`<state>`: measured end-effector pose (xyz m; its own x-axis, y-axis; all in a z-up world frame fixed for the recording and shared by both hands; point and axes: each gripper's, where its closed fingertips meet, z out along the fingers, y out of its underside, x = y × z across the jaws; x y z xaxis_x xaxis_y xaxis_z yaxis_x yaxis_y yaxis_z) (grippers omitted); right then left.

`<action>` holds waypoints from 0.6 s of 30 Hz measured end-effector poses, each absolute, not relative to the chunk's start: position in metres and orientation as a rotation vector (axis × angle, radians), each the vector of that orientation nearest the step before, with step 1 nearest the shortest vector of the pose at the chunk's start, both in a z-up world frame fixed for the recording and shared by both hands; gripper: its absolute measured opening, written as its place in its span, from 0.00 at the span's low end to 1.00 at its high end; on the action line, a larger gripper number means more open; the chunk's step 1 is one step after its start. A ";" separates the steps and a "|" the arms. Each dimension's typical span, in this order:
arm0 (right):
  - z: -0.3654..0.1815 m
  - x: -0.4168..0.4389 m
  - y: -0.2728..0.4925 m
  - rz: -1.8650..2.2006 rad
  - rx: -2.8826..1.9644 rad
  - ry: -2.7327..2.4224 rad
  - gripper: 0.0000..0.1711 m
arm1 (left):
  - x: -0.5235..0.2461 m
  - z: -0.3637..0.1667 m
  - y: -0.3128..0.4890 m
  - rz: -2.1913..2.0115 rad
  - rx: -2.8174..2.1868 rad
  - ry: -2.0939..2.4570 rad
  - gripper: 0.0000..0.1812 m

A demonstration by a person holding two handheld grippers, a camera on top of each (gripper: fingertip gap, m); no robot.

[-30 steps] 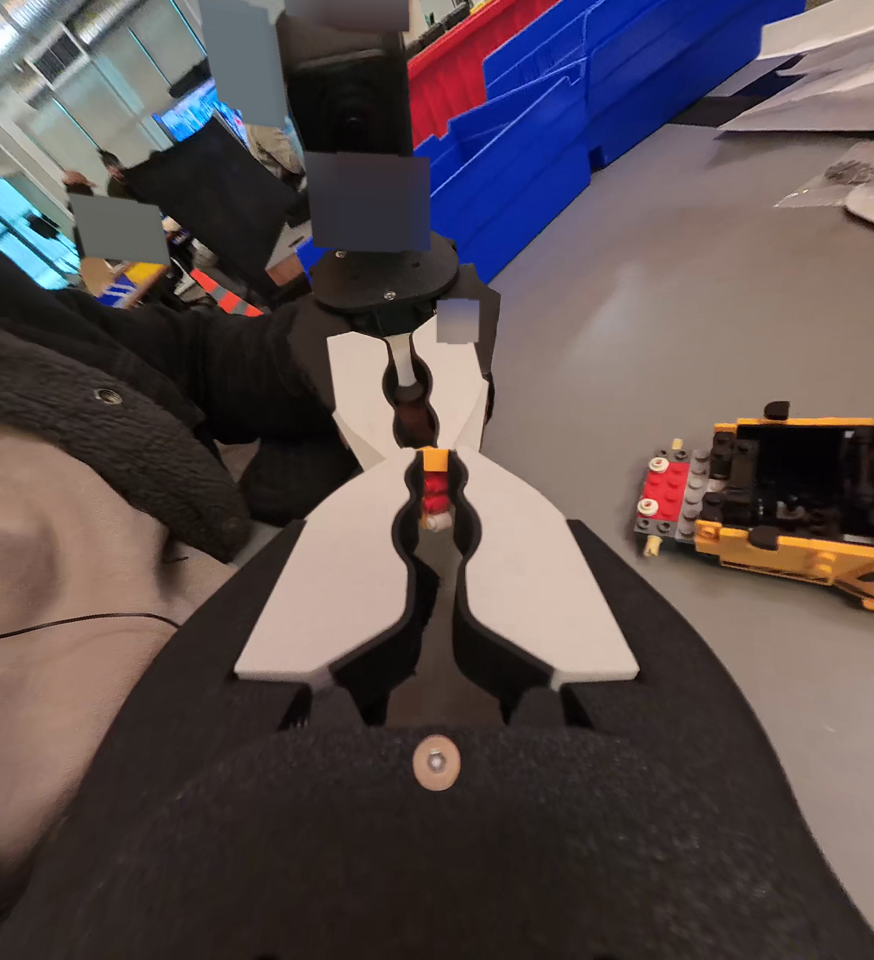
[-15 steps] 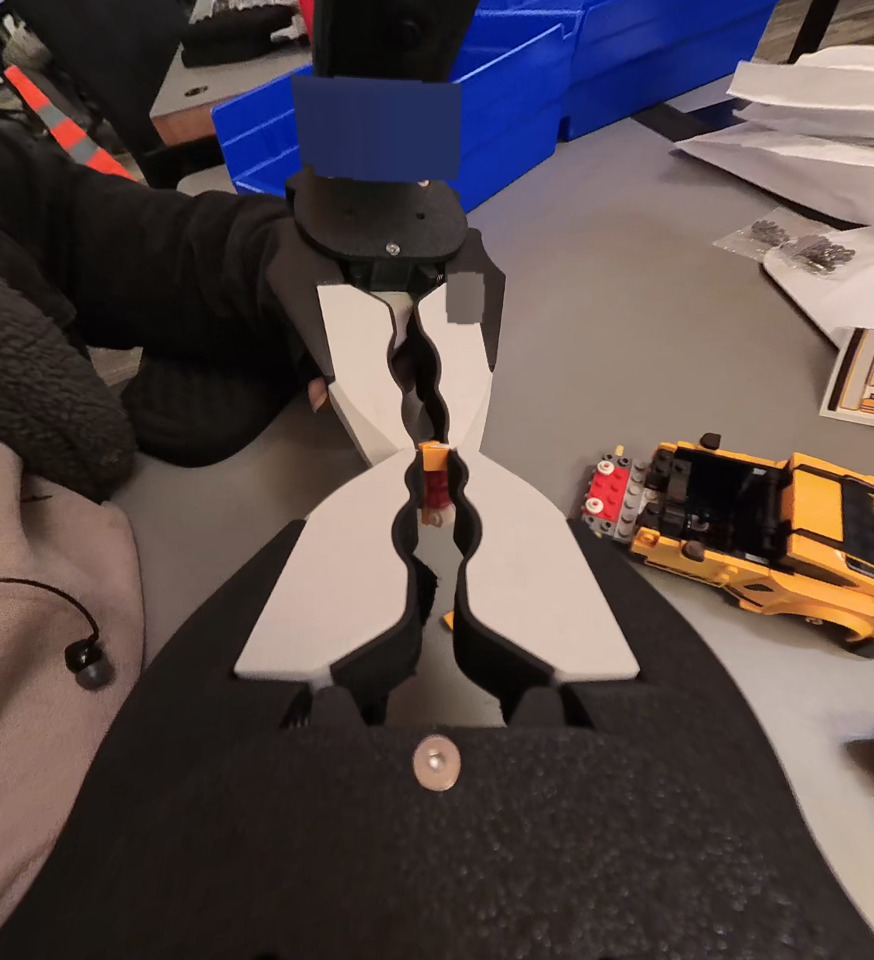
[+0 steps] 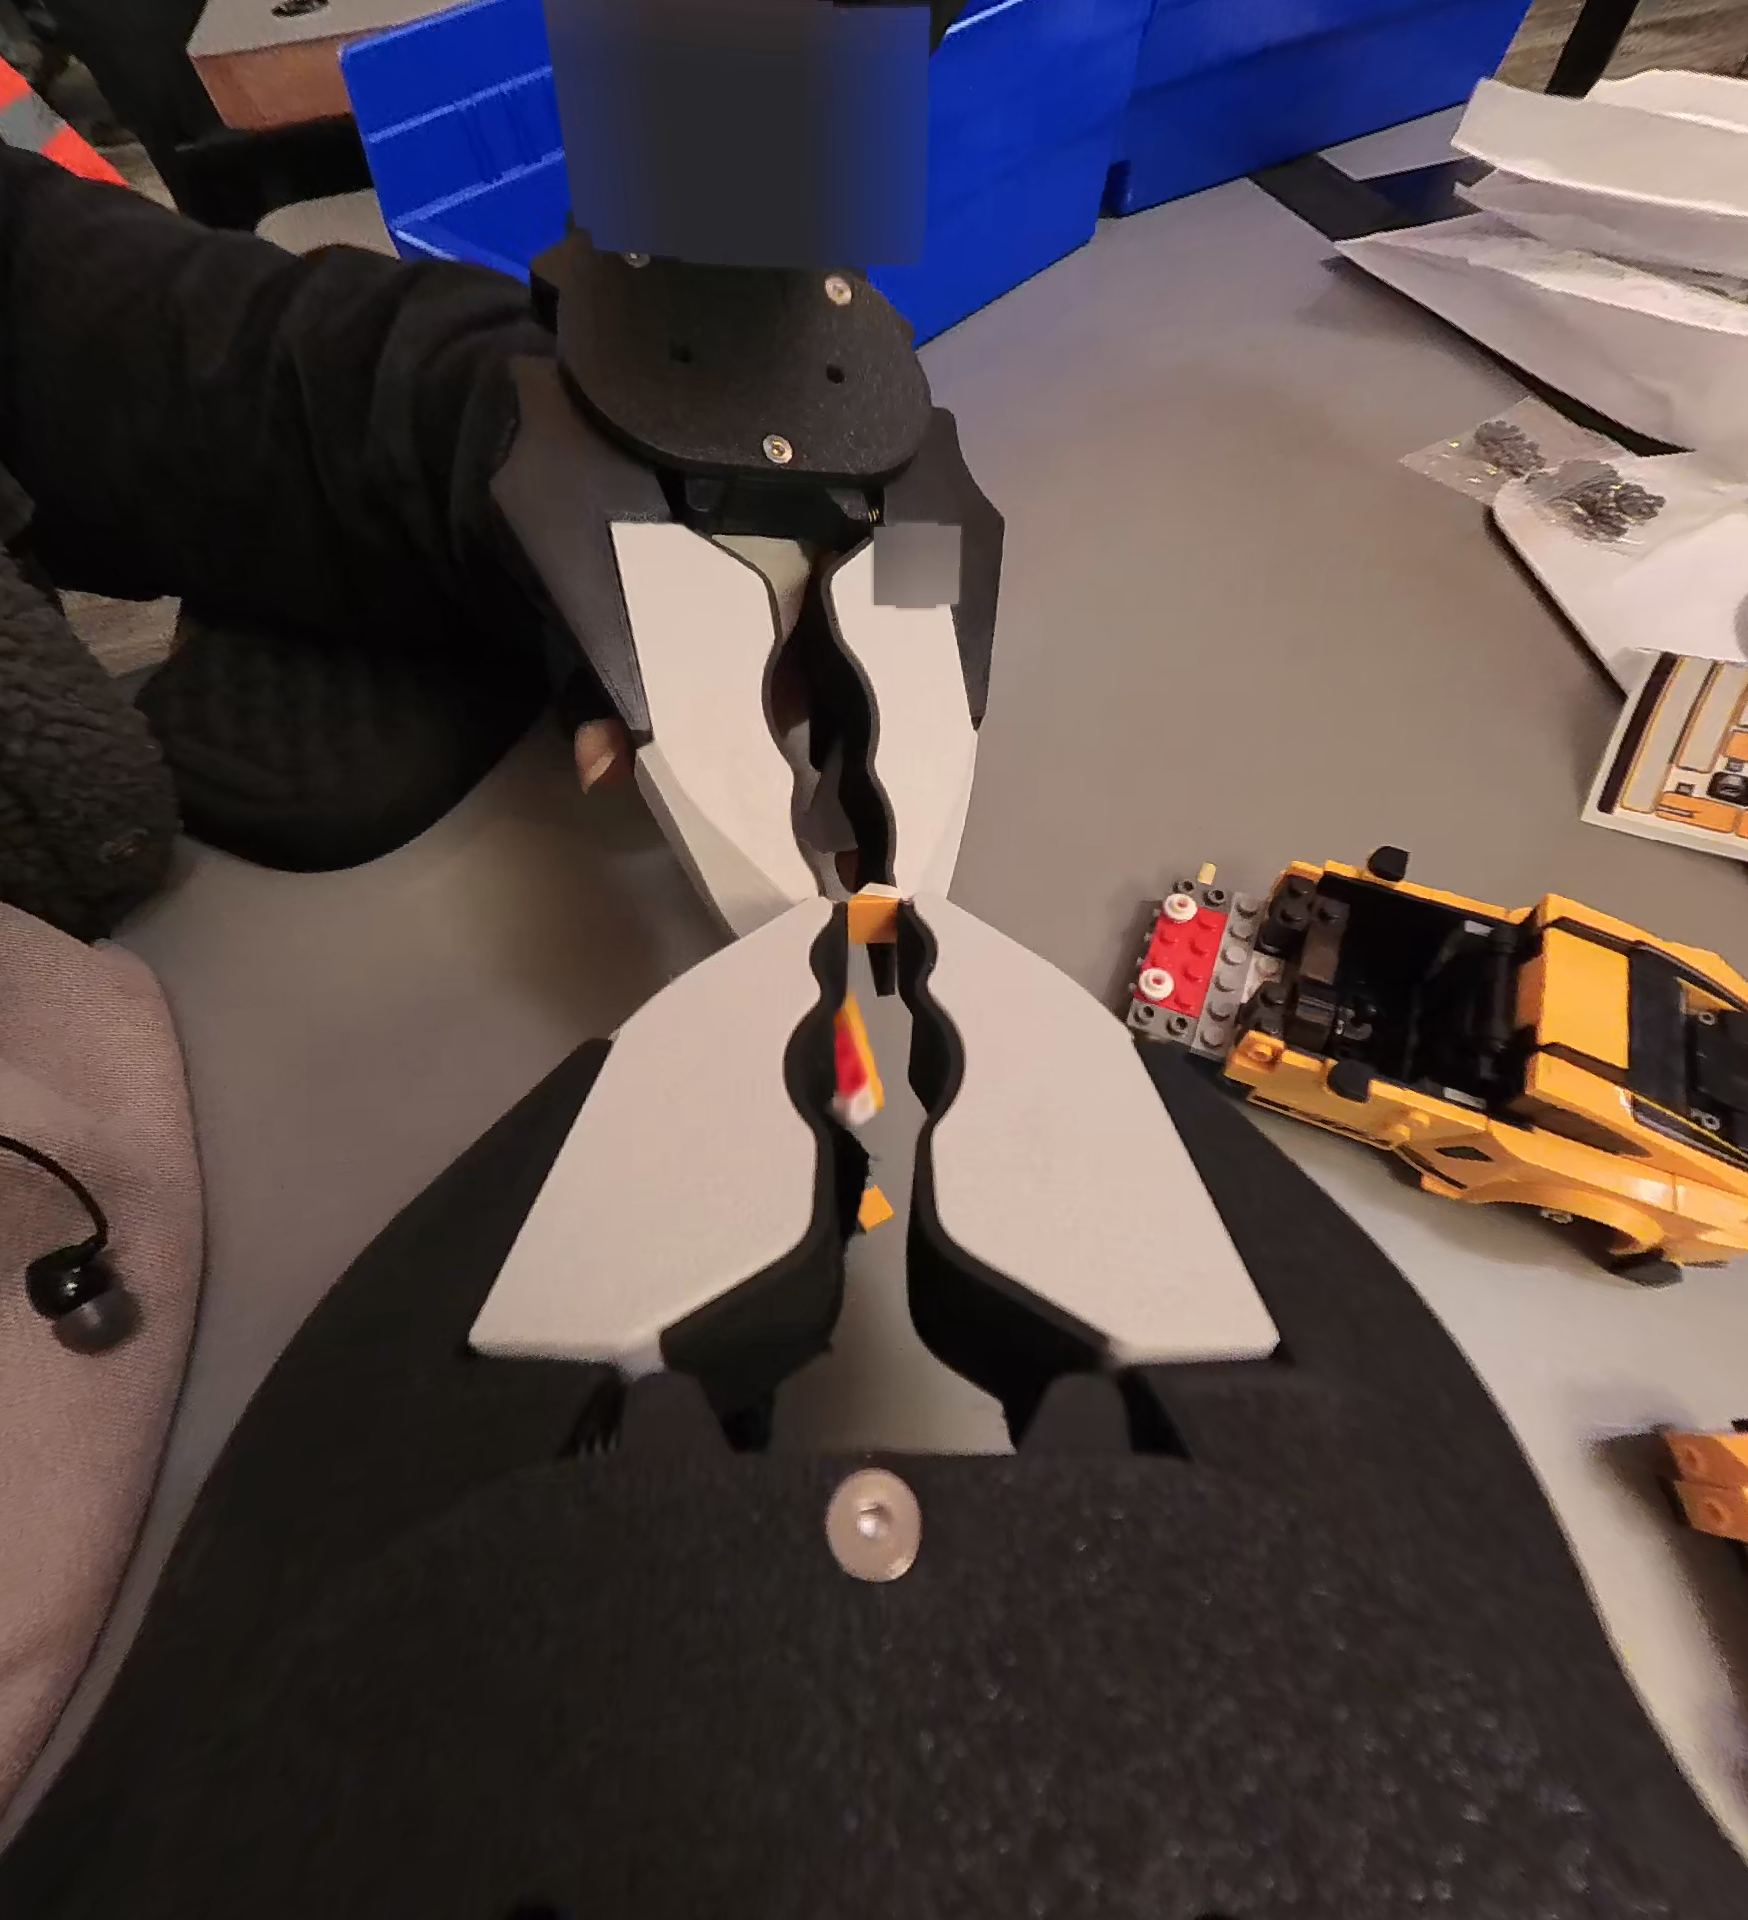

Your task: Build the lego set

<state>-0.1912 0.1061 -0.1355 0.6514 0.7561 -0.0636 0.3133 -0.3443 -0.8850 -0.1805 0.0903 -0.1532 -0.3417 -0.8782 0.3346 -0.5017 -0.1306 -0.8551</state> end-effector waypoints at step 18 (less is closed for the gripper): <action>-0.128 -0.197 0.094 0.855 -1.936 -0.814 0.05 | -0.187 -0.139 0.085 -1.451 -1.320 1.831 0.06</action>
<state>-0.1972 0.0944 -0.1284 0.5550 0.7923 -0.2533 0.2134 -0.4300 -0.8772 -0.1873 0.0855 -0.1389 -0.4379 -0.8759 0.2025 -0.3976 -0.0134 -0.9175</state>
